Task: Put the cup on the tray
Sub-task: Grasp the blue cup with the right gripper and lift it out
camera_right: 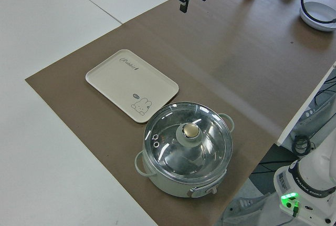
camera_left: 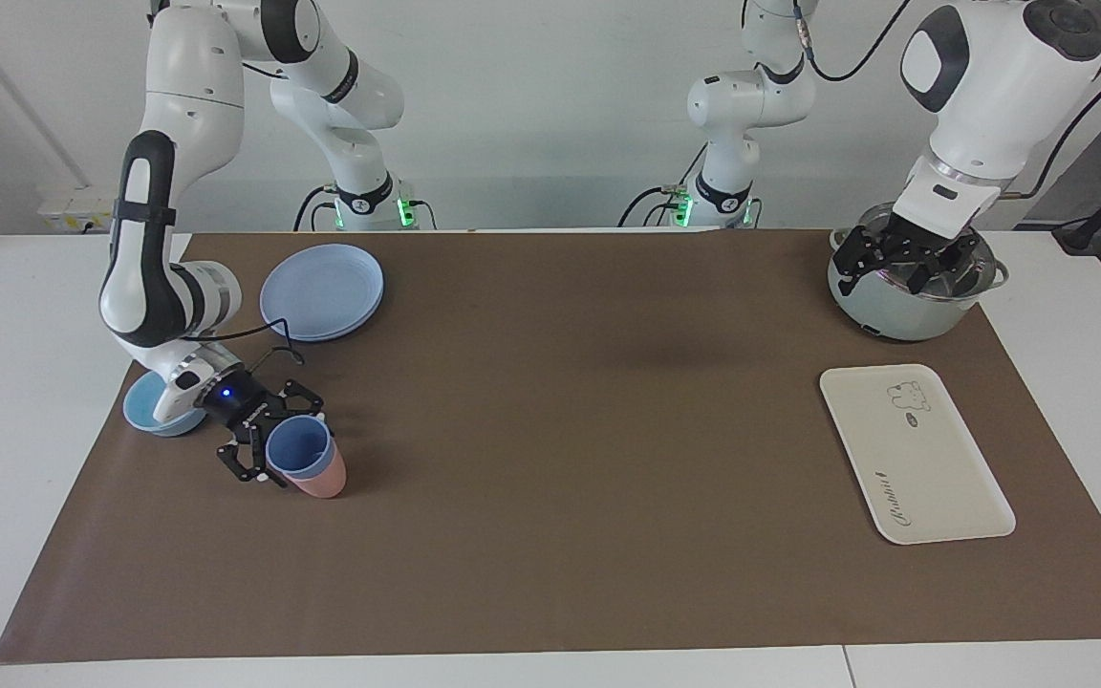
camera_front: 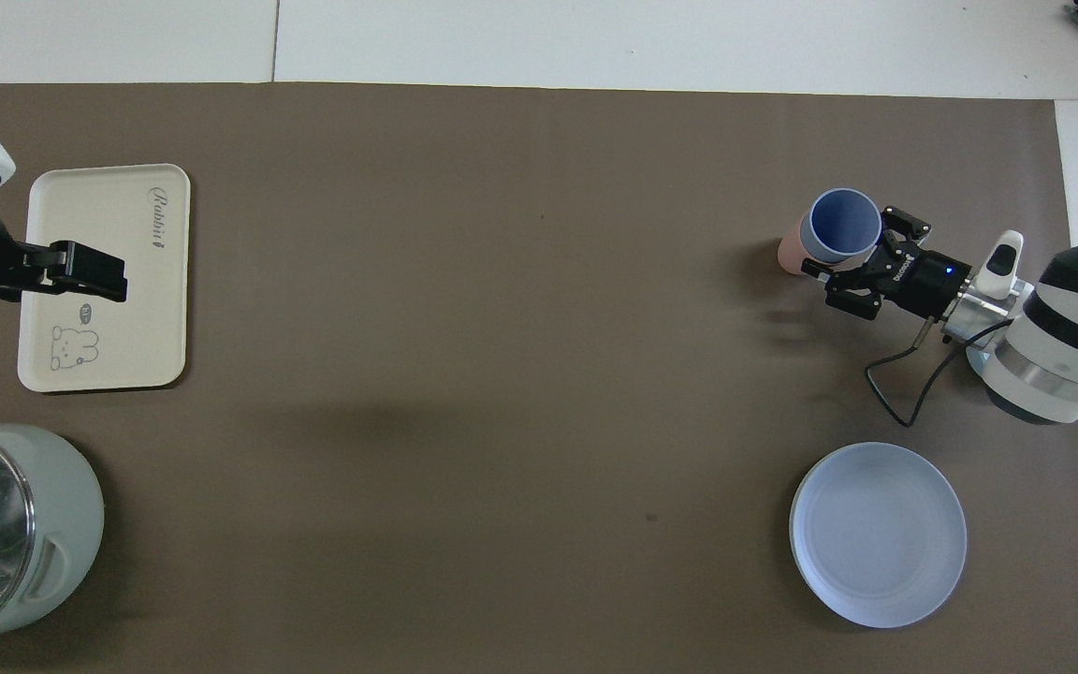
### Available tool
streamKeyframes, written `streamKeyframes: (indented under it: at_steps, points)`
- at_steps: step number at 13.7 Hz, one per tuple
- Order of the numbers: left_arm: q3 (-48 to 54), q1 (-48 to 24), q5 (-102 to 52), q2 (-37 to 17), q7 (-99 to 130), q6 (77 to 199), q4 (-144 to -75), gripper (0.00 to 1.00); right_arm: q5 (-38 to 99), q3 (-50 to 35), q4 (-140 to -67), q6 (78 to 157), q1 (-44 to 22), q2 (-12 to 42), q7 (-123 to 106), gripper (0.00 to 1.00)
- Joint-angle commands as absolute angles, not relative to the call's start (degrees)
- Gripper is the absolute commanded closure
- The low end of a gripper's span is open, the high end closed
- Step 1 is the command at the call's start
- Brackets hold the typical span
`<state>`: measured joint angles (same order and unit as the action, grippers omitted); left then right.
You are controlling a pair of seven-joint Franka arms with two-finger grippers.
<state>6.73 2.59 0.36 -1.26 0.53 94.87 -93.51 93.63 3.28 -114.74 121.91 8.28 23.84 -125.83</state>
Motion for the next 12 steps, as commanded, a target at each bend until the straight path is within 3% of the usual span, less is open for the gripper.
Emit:
streamKeyframes:
  at_steps: [1, 2, 4, 8, 12]
  points:
    - [6.50, 2.55, 0.26, 1.58, 0.09, 94.83, -97.03, 0.00, 97.37, 3.08, -115.14, 123.66, 7.74, 23.99, -129.90, 0.19]
    - [6.50, 2.55, 0.26, 1.67, 0.09, 95.27, -97.47, 0.00, 98.08, 3.08, -115.22, 124.01, 7.21, 24.08, -130.25, 0.29]
    - [6.50, 2.37, 0.26, 1.76, 0.53, 95.80, -97.91, 0.00, 98.88, 3.08, -114.79, 124.01, 6.94, 24.08, -132.35, 1.00]
    - [6.59, 2.20, 0.26, 3.43, 0.35, 103.42, -102.65, 0.00, 94.24, 3.34, -114.43, 126.37, 6.42, 20.15, -127.56, 1.00]
    - [6.77, 0.35, 0.09, 4.30, -0.09, 107.93, -105.37, 0.00, 74.67, 3.16, -114.08, 131.13, 3.79, 12.06, -105.00, 1.00]
